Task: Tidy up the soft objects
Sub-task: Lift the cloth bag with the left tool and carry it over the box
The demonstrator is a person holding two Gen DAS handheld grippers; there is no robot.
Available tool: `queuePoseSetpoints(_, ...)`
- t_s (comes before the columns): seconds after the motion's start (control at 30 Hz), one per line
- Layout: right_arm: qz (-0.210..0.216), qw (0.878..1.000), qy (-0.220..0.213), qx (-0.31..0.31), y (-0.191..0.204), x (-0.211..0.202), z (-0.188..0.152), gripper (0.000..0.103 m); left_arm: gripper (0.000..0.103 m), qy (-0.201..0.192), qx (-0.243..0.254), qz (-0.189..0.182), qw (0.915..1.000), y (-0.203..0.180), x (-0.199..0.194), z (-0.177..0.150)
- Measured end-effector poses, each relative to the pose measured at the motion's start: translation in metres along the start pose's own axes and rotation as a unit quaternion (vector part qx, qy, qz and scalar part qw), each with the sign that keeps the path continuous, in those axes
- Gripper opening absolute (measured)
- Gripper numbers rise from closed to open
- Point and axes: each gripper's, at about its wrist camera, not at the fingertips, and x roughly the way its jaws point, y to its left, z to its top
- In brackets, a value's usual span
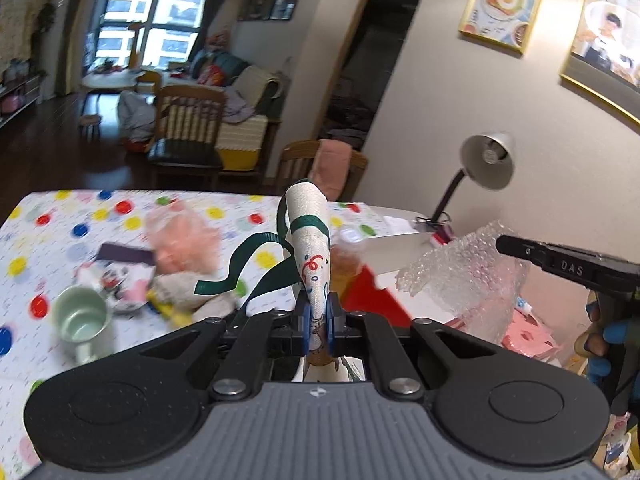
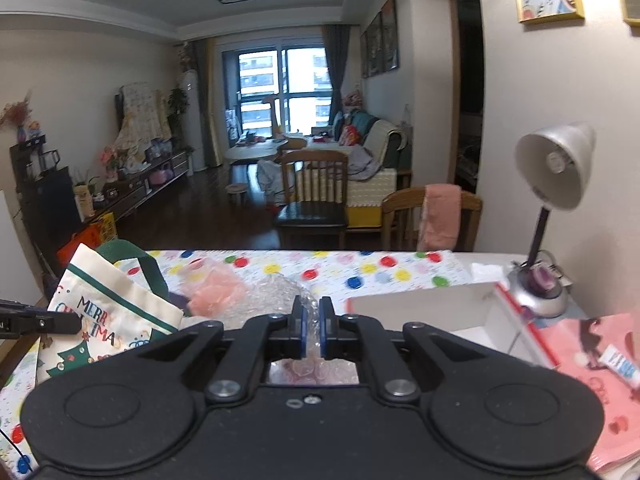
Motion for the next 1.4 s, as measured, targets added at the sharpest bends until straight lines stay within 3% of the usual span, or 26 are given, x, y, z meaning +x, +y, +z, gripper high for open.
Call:
queuePoseSetpoints(0.3, -0.027, 0.999, -0.015, -0.006, -0.07, 0.006, 0.017, 0.005, 0.007, 0.003, 0.032, -0.037, 0.9988, -0.071, 0.049, 0.029)
queuePoseSetpoints(0.73, -0.021, 1.0, -0.009, -0.013, -0.148, 0.045, 0.03, 0.005, 0.007, 0.006, 0.063, -0.046, 0.997, -0.164, 0.133, 0.061)
queuePoseSetpoints(1.1, -0.024, 0.999, 0.008, -0.024, -0.179, 0.089, 0.026, 0.005, 0.007, 0.021, 0.071, -0.021, 0.997, -0.204, 0.211, 0.058)
queuePoseSetpoints(1.4, -0.039, 0.998, 0.043, -0.028, -0.2, 0.129, 0.014, 0.005, 0.007, 0.047, 0.067, 0.002, 0.9966, -0.21, 0.274, 0.04)
